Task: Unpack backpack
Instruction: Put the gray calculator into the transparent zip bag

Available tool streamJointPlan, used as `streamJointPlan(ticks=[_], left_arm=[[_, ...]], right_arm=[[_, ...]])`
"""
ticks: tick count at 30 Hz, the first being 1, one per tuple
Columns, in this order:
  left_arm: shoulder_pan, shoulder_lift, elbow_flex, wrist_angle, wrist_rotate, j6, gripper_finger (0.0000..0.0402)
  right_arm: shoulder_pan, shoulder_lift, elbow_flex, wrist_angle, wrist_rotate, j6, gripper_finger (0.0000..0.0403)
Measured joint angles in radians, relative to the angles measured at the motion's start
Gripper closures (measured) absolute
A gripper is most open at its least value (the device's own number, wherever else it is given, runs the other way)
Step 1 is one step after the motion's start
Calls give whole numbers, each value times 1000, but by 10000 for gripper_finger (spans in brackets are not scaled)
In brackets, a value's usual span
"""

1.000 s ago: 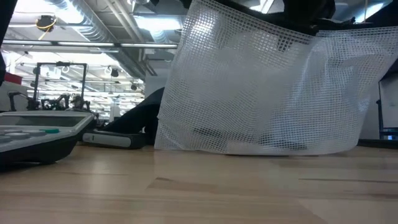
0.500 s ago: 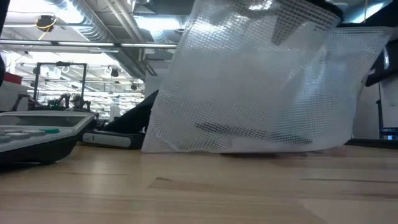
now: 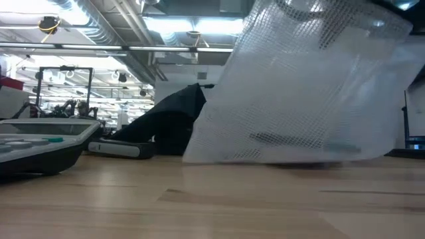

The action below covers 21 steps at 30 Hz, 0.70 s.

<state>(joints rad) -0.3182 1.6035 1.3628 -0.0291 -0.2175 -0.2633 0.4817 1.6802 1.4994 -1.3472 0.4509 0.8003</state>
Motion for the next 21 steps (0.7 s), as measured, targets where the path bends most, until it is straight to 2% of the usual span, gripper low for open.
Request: streamJointPlan(ticks=[4, 10, 17, 21], left_arm=[[-95, -2, -83, 59, -254, -42, 89], [-184, -17, -248, 121, -426, -227, 89], [-224, -16, -342, -114, -409, -493, 89], [-259, -23, -359, -223, -439, -518, 89]], right_arm=[[35, -6, 0, -60, 27, 24, 403], [75, -11, 0, -58, 31, 29, 403], [91, -11, 0, -45, 28, 25, 403], [90, -11, 0, -41, 27, 6, 403]])
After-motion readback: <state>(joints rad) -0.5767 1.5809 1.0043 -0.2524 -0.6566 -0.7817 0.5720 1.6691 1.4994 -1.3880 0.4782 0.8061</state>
